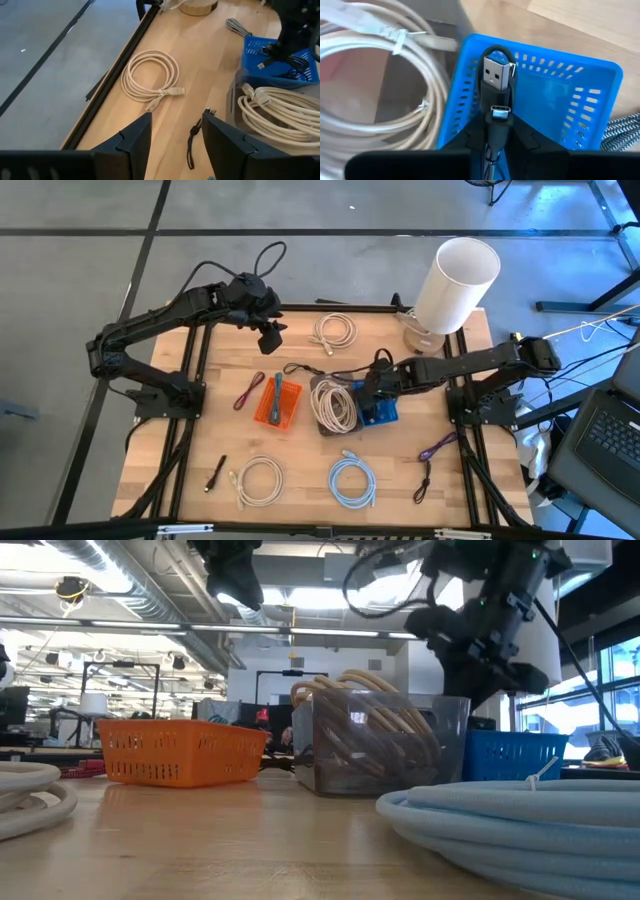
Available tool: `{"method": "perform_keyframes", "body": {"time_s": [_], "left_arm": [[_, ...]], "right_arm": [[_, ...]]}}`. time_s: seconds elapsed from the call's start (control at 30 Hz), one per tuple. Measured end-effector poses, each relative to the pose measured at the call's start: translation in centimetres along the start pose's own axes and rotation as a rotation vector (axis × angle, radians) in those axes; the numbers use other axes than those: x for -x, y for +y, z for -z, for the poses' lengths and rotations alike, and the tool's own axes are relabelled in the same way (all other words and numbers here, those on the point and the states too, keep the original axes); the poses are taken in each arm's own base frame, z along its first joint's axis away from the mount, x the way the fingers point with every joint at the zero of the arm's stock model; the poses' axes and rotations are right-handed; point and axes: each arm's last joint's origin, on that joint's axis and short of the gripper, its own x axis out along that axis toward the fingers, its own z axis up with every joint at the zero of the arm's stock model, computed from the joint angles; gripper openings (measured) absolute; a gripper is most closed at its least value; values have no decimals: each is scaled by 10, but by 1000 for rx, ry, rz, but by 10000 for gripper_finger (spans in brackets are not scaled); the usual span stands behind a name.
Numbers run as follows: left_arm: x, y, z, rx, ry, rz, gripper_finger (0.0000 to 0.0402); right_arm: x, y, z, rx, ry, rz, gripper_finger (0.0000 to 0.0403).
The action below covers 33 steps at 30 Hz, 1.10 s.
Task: Pick & Place USB Port
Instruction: Put the black charger cable into the blue bin
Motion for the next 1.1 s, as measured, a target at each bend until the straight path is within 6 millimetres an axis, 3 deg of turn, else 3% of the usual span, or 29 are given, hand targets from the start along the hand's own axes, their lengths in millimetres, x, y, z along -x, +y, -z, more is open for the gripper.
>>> {"method": "perform_keyframes", "body": {"time_s": [0.47,0.73,0.97,1.1], "left_arm": [[0,2,0,-1,2,-49,166],[0,1,0,-1,1,-49,166],[0,1,0,0,1,-49,166],[0,1,0,0,1,-49,166]], "right_arm": [[-31,-24,15,-58,56,-24,41],[-34,-22,15,-71,50,-71,45],[-30,-17,12,-73,55,-88,174],[-24,-12,9,-68,57,-81,221]]}}
